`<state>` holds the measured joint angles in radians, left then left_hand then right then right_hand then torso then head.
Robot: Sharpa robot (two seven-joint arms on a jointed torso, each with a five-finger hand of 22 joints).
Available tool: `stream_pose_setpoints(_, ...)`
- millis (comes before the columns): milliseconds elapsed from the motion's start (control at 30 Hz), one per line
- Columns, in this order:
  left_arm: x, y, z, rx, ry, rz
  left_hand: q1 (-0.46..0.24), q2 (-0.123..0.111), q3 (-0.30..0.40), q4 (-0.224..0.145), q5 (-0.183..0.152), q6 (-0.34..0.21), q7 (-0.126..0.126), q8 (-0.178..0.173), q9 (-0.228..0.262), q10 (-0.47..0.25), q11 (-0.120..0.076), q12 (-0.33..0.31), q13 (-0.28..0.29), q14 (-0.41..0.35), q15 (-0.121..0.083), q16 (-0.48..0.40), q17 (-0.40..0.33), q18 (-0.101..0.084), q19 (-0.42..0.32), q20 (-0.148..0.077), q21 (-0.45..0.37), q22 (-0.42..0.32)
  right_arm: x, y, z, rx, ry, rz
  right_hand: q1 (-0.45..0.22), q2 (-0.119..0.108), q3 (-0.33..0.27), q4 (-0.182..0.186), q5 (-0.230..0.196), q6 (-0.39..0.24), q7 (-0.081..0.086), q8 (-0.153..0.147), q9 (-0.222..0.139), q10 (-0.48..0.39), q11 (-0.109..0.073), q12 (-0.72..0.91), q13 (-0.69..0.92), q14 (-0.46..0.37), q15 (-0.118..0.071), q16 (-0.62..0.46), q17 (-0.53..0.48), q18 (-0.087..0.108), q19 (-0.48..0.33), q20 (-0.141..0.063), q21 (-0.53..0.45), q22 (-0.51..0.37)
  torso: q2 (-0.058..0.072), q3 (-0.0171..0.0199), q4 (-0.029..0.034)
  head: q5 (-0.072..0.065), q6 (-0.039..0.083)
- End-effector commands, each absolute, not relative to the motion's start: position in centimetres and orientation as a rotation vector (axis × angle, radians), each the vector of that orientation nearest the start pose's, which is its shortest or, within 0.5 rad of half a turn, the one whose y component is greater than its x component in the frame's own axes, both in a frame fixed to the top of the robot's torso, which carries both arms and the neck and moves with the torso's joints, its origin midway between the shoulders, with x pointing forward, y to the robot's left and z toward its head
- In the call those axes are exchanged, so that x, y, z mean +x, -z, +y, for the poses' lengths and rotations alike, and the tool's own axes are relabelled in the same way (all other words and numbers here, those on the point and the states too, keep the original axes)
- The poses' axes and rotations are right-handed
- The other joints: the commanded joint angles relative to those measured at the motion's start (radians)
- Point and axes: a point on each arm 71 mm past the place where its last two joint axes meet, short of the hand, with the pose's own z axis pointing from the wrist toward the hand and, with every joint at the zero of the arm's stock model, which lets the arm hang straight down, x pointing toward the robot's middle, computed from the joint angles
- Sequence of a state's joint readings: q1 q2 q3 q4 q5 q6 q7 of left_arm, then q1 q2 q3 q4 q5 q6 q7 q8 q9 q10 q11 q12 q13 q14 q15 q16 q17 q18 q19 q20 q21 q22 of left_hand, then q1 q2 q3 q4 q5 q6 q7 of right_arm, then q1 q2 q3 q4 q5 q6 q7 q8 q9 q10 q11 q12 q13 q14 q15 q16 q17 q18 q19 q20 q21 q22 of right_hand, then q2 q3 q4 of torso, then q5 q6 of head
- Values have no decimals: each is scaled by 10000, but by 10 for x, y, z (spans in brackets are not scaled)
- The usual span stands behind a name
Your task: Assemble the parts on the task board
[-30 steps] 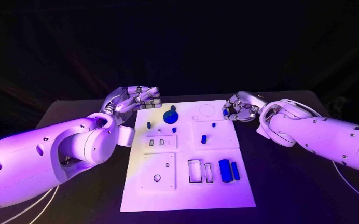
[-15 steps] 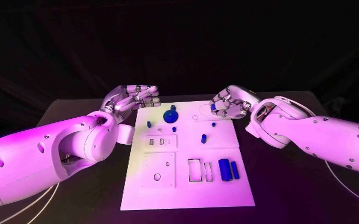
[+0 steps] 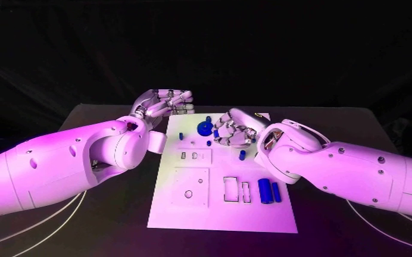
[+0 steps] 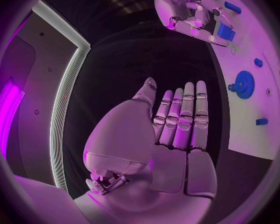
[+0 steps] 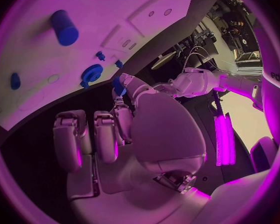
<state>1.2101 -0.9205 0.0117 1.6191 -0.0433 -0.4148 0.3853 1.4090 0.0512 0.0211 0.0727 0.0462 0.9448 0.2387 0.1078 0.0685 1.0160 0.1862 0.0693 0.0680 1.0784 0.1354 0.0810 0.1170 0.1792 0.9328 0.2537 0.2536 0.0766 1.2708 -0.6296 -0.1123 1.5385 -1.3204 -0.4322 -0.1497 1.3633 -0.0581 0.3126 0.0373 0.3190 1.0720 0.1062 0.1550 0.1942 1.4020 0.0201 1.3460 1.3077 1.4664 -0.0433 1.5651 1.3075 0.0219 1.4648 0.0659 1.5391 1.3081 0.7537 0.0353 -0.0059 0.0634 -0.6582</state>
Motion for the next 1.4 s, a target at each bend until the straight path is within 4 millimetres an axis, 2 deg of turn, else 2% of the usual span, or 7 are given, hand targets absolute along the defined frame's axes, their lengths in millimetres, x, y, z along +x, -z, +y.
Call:
stream_pose_setpoints(33, 482, 147, 223, -10664, 15185, 13341, -1, 90, -17, -54, 54, -39, 56, -67, 8, 14, 21, -16, 6, 4, 71, -34, 9, 53, -33, 7, -46, -15, 473, 175, -86, -1404, -7872, 16192, -106, -11, 12, 56, -42, -55, 3, 331, 392, -44, 54, -50, 728, 1044, -10, 57, 2633, -110, 858, -49, -30, 2279, -47, -54, 18, 183, -100)
stream_pose_setpoints(133, 483, 147, 224, -10671, 15160, 13331, -1, 90, -17, -54, 54, -39, 56, -67, 8, 14, 21, -16, 6, 4, 71, -34, 9, 53, -33, 7, -46, -15, 469, 183, -76, -1579, -7845, 16375, -118, -16, 11, 59, -48, -70, 8, 328, 391, -50, 58, -56, 724, 1044, -7, 57, 2633, -110, 858, -47, -31, 2278, -38, -50, 19, 324, -160)
stream_pose_setpoints(233, 484, 147, 225, -10677, 15138, 13321, -1, 90, -17, -54, 54, -39, 56, -67, 8, 14, 21, -16, 6, 4, 71, -34, 9, 53, -33, 7, -46, -15, 465, 191, -67, -1809, -7819, 16466, -133, -22, 9, 64, -54, -83, 12, 326, 392, -58, 61, -66, 717, 1044, -4, 57, 2633, -106, 851, -45, -43, 2267, -17, -29, 8, 468, -197)
stream_pose_setpoints(433, 484, 147, 225, -10677, 15137, 13318, -1, 90, -17, -54, 54, -39, 56, -67, 8, 14, 21, -16, 6, 4, 71, -34, 9, 53, -33, 7, -46, -15, 461, 203, -55, -2105, -7768, 16573, -133, -22, 9, 64, -54, -83, 12, 326, 392, -58, 61, -66, 717, 1044, -4, 57, 2633, -106, 851, -45, -43, 2267, -14, -27, 8, 667, -323)
stream_pose_setpoints(567, 484, 147, 224, -10670, 15158, 13327, -1, 90, -17, -54, 54, -39, 56, -67, 8, 14, 21, -16, 6, 4, 71, -34, 9, 53, -33, 7, -46, -15, 459, 208, -49, -2249, -7764, 16607, -151, -32, 4, 69, -60, -93, 16, 325, 392, -55, 66, -62, 721, 1044, -1, 57, 2633, -108, 855, -43, -37, 2273, -15, -24, 19, 751, -405)
stream_pose_setpoints(767, 484, 147, 224, -10666, 15177, 13340, -1, 90, -17, -54, 54, -39, 56, -67, 8, 14, 21, -16, 6, 4, 71, -34, 9, 53, -33, 7, -46, -15, 459, 213, -44, -2403, -7597, 16687, -165, -39, 0, 73, -63, -96, 17, 328, 394, -48, 68, -52, 730, 1044, 1, 57, 2633, -106, 851, -41, -45, 2266, -19, -26, 18, 812, -439)
stream_pose_setpoints(1400, 483, 147, 223, -10662, 15221, 13382, 9, 99, -7, -72, 54, -30, 51, -67, 10, 27, 17, -12, 8, 8, 70, -49, 13, 53, -34, 8, -49, -19, 462, 224, -37, -2607, -7295, 16938, -263, -94, -31, 104, -107, -133, 29, 332, 399, -86, 79, -101, 694, 1044, 12, 57, 2633, -100, 841, -29, -65, 2247, -23, -22, 9, 835, -477)
